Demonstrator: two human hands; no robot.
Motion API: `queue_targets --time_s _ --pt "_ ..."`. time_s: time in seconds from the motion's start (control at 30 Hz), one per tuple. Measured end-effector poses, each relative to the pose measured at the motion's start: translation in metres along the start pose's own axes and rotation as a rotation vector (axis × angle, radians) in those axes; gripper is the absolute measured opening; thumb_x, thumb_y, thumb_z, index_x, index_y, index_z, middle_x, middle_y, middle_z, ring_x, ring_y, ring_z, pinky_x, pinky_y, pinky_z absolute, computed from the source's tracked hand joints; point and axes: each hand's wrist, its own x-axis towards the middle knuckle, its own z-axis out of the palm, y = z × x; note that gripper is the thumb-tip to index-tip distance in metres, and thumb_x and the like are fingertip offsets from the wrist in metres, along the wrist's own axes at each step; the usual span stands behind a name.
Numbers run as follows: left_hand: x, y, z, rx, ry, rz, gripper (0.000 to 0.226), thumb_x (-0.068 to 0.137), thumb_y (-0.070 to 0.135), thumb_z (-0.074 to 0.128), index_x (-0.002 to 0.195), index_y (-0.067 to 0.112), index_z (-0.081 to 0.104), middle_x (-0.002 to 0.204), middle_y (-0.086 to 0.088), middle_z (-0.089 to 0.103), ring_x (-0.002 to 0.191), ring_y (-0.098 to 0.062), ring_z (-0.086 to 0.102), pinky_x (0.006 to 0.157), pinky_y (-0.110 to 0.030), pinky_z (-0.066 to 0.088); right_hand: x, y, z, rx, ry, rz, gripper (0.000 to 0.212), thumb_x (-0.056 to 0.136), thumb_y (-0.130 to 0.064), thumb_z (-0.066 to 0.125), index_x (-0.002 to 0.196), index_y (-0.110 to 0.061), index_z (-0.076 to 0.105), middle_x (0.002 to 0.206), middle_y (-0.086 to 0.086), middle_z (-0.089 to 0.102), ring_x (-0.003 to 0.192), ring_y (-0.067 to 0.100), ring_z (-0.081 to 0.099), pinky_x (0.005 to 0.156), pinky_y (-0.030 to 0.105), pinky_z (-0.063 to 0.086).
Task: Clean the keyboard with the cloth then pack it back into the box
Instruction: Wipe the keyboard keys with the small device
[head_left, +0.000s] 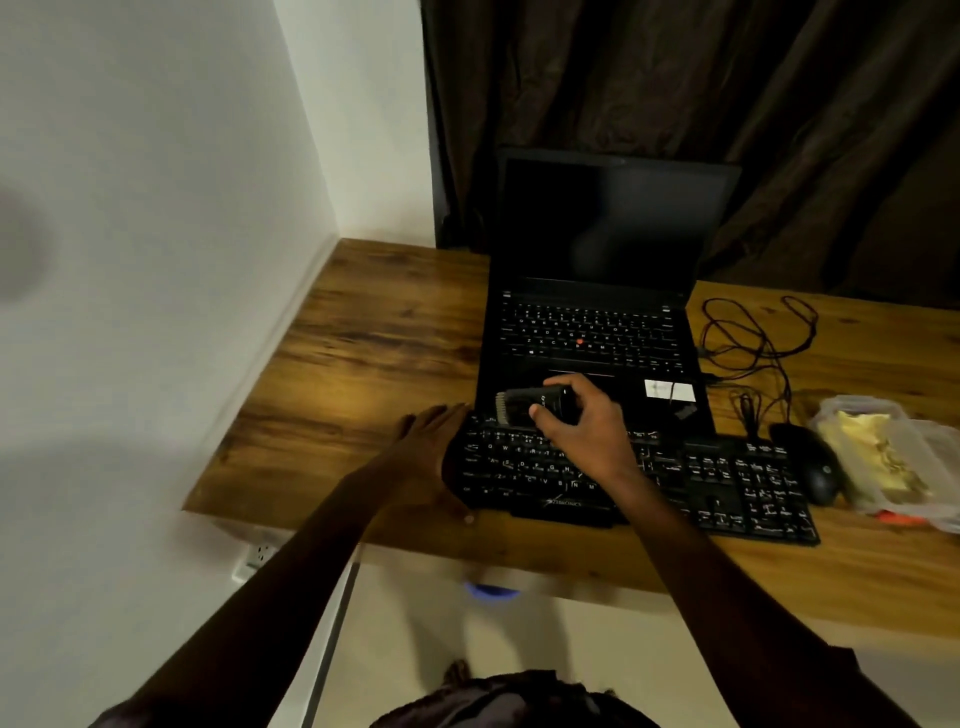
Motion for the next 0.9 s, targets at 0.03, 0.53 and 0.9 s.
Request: queue_targets --time_s 0.03,0.53,0.9 --pt "0.002 0.000 -0.001 0.001 0.000 0.006 0.151 0.044 0.075 0.083 0.157 0.025 -0.006 0.165 0.003 0.005 0.150 -0.018 -0.004 0.119 -0.049 -0.001 0.002 -0.003 0.004 -0.014 0.004 -0.004 0.034 0.084 -0.028 0.075 0.116 -0.025 0.062 0.097 -0.001 0.066 0.075 0.019 0.069 0.061 0.034 0.061" --pt "0.003 -0.003 -0.001 -0.059 0.064 0.034 0.150 0.037 0.070 0.087 0.157 0.023 0.008 0.159 0.002 0.018 0.145 -0.021 0.008 0.116 -0.044 0.006 0.004 -0.015 0.023 -0.178 0.057 0.001 0.031 0.080 -0.021 0.078 0.110 -0.020 0.069 0.090 -0.007 0.068 0.076 0.003 0.068 0.065 0.017 0.059" --pt "0.003 -0.001 -0.002 -0.056 0.046 -0.006 0.164 0.018 0.096 0.060 0.157 0.026 0.008 0.159 0.003 0.020 0.146 -0.020 0.009 0.115 -0.046 0.006 0.012 -0.031 0.034 -0.123 -0.033 -0.115 0.021 0.078 -0.021 0.077 0.099 -0.020 0.071 0.086 -0.007 0.071 0.079 0.004 0.068 0.071 0.024 0.059"
